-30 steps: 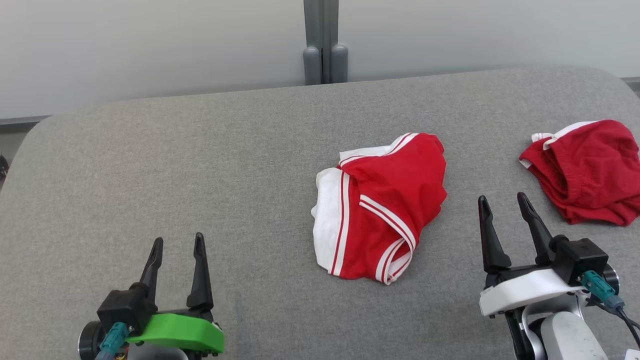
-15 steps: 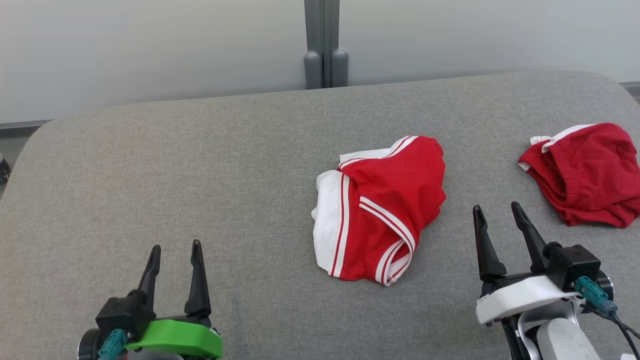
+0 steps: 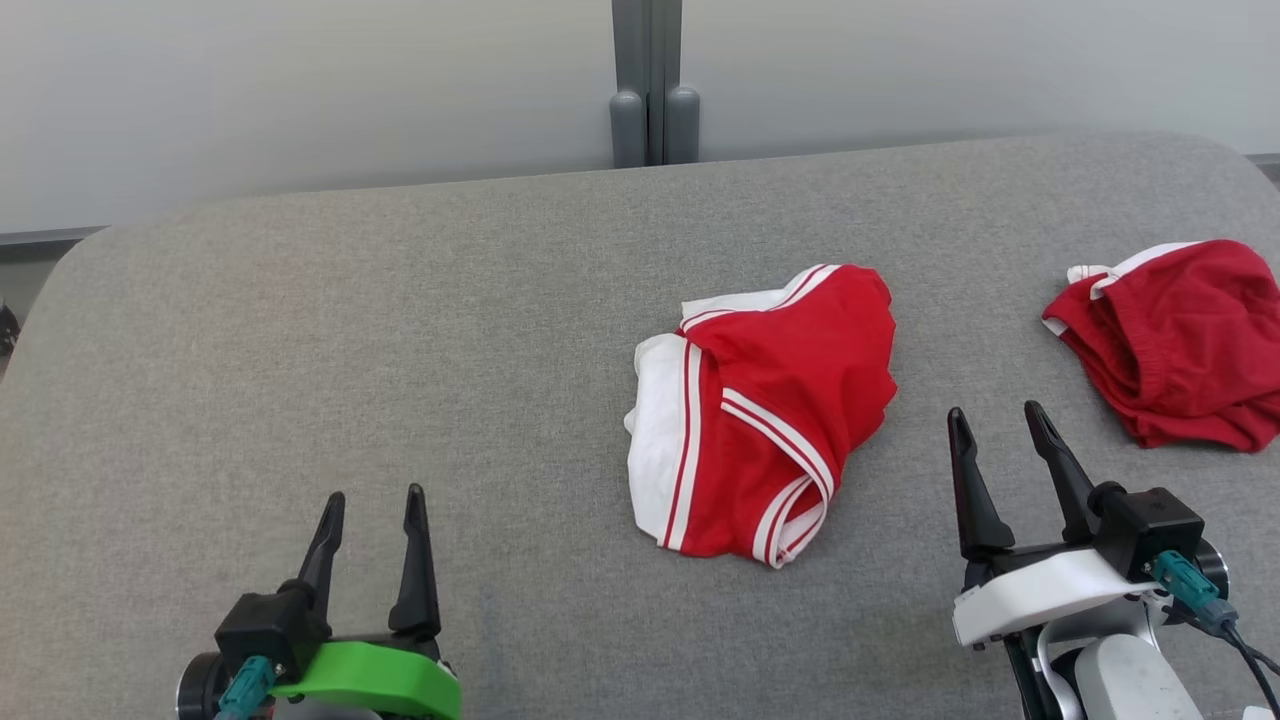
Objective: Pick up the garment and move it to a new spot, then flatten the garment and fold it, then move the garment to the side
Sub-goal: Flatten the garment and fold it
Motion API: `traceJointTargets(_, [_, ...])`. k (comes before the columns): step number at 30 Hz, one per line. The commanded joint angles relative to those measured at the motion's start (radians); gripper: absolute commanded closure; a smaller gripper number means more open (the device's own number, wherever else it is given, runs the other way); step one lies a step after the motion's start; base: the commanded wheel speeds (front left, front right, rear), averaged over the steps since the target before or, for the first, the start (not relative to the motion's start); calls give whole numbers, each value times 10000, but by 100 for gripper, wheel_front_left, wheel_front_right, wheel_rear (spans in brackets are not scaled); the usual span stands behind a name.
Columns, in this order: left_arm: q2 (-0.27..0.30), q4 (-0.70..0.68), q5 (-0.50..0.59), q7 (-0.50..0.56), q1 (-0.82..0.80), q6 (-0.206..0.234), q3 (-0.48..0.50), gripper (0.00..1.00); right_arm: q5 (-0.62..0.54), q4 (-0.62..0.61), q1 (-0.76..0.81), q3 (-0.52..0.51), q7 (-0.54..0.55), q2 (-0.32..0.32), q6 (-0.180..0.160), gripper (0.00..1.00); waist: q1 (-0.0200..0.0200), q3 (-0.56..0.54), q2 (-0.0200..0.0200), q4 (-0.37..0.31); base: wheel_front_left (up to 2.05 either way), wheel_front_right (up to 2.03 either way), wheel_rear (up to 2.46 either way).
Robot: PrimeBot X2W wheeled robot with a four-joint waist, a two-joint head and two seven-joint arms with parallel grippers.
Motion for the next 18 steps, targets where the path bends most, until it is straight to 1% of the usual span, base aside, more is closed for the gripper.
traceJointTargets(1, [-34, 31, 140, 0, -202, -83, -63, 0, 15, -32, -68, -10, -28, -21, -15, 0, 0, 50, 0, -26, 0, 0, 0])
traceJointTargets(6, [-133, 279, 310, 0, -572, -315, -455, 0, -30, -91, -152, -42, -28, -21, -15, 0, 0, 219, 0, -122, 0, 0, 0])
traceJointTargets(13, [-269, 1004, 599, 464, -1577, -780, -1558, 0, -59, -104, -313, -13, -28, -22, -15, 0, 0, 474, 0, -639, 0, 0, 0])
traceJointTargets(18, [-354, 1645, 42, 1197, -2489, -1148, -2392, 0, 28, -37, -430, 90, -28, -21, -15, 0, 0, 692, 0, -1226, 0, 0, 0])
